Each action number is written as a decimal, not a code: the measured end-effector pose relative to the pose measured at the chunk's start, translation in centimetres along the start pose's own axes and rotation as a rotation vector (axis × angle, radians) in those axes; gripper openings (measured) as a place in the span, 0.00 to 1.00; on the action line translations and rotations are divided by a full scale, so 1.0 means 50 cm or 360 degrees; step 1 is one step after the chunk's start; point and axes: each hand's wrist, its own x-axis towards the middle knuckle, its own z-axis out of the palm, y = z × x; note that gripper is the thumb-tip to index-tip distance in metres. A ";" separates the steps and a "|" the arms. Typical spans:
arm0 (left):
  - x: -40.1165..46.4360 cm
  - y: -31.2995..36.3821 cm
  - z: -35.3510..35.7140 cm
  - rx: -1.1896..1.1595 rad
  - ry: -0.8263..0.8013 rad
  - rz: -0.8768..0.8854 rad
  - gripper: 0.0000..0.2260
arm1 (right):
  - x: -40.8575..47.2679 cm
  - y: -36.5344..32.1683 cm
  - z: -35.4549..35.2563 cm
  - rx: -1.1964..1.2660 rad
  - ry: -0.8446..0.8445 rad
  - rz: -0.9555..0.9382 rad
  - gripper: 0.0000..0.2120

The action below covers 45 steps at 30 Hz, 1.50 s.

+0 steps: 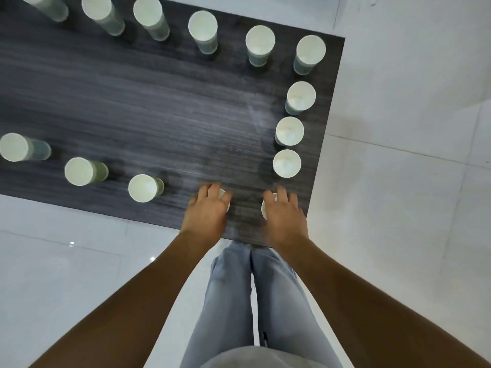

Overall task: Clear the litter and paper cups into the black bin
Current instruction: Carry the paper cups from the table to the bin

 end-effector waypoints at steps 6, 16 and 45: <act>-0.070 0.066 -0.114 0.0109 0.0019 0.0200 0.25 | -0.103 -0.013 -0.106 0.0108 0.0121 0.0071 0.27; -0.198 0.143 -0.227 0.0302 0.0022 0.0770 0.22 | -0.327 -0.041 -0.134 0.0356 0.0287 0.0504 0.28; -0.937 0.622 0.197 0.1485 -0.0391 0.2525 0.23 | -1.260 -0.014 0.429 0.1623 0.0884 0.2281 0.24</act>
